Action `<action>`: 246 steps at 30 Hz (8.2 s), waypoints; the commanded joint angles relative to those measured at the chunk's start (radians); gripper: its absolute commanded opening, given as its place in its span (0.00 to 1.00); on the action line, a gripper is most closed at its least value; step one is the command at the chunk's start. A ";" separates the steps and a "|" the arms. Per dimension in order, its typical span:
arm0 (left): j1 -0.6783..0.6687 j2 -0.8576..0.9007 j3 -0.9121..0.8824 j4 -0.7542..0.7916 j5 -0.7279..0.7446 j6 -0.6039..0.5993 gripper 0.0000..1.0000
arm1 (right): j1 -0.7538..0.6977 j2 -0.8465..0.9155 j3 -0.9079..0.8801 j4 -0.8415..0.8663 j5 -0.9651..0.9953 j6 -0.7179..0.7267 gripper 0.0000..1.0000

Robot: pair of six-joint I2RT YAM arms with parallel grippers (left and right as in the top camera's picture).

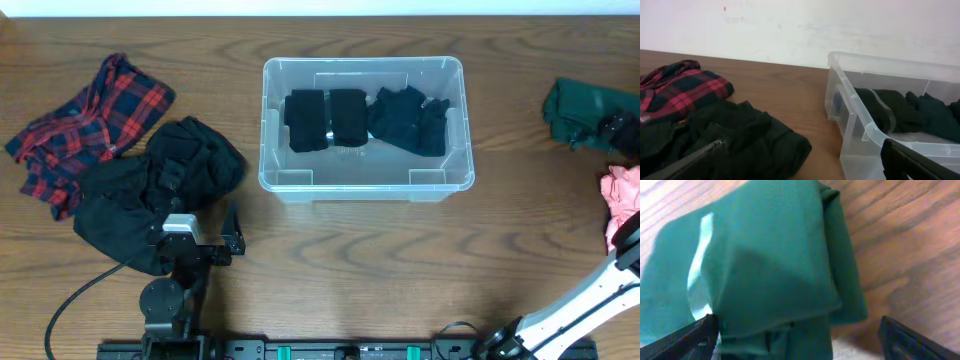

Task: Pack container
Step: 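Grasp the dark green folded garment with the right gripper, then carry the green garment into the bin's front-left and release it, then move the right gripper to the pink garment and grasp it, then lift the pink garment and carry it over the bin with the right gripper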

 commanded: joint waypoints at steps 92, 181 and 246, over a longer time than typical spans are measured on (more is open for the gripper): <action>0.005 -0.001 -0.017 -0.034 0.018 -0.002 0.98 | 1.365 -0.685 -0.345 -0.140 0.431 1.047 0.01; 0.005 -0.001 -0.017 -0.034 0.018 -0.002 0.98 | -0.294 -0.705 -0.656 -0.174 0.350 0.434 0.96; 0.005 -0.001 -0.017 -0.034 0.018 -0.002 0.98 | 0.103 -0.978 -0.525 -0.100 0.069 0.393 0.01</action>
